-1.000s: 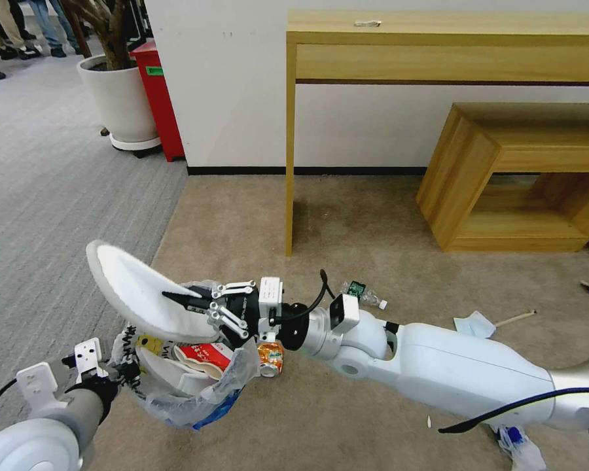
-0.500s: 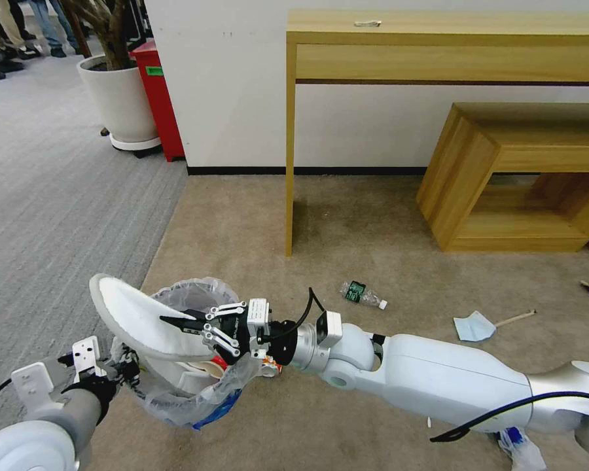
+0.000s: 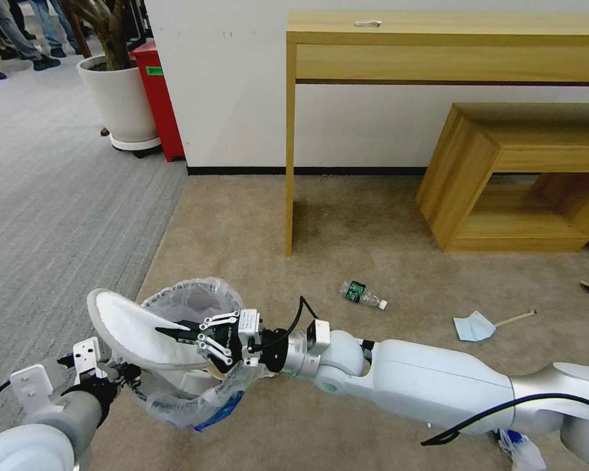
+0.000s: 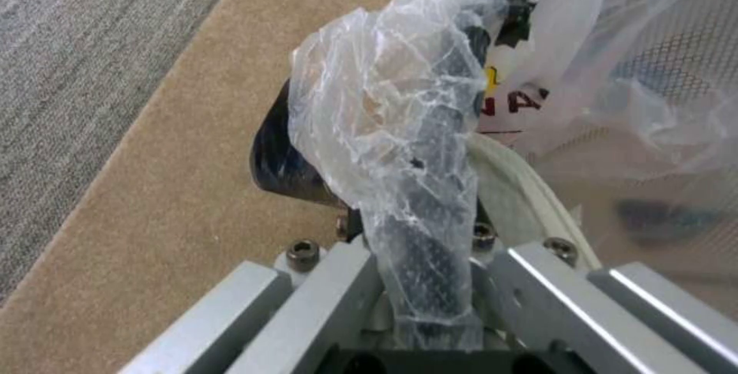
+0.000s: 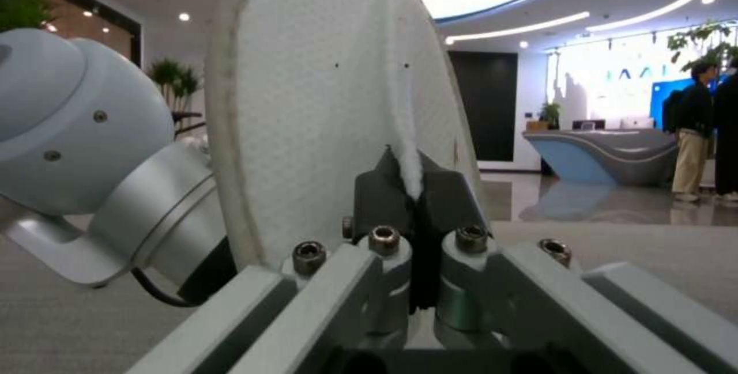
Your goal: Pick up the trash bin and place the garbage on the floor into it.
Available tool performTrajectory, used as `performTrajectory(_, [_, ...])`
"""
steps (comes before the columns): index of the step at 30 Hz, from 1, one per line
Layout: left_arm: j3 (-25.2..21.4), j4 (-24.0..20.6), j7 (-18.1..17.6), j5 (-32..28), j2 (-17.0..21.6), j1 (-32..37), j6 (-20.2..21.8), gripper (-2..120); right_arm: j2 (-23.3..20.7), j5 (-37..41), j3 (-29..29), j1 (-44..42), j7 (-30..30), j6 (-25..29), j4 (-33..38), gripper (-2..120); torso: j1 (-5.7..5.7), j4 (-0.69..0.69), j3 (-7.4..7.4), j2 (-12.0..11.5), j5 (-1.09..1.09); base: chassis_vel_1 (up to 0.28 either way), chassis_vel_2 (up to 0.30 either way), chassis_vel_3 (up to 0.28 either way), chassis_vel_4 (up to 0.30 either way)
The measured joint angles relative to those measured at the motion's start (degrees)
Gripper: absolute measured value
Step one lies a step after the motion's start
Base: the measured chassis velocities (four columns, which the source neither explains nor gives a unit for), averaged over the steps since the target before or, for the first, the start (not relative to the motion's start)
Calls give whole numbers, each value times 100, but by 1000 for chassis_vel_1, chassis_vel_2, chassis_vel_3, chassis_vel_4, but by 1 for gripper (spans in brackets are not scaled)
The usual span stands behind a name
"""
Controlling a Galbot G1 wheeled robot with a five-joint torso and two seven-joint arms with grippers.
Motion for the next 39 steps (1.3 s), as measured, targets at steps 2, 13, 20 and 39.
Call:
performTrajectory(2, [0, -17, 0, 1, -4, 15, 0, 1, 34, -15, -11, -9, -22, 29, -56, 0, 0, 0, 0, 0, 0, 0, 0, 0, 0])
performTrajectory(13, [3, -69, 5, 6, -6, 57, 0, 1, 123, -54, 2, -36, -134, 81, -316, 0, 0, 0, 0, 0, 0, 0, 0, 0, 0])
performTrajectory(20, [22, -105, 14, 7, -3, 89, 0, 1, 185, -89, 66, -61, -211, 158, -572, 0, 0, 0, 0, 0, 0, 0, 0, 0, 0])
performTrajectory(39, [6, -222, 14, -34, 41, 144, 1, 1, 401, -222, 91, -119, -346, 303, -1195, 0, 0, 0, 1, 0, 0, 0, 0, 0, 0])
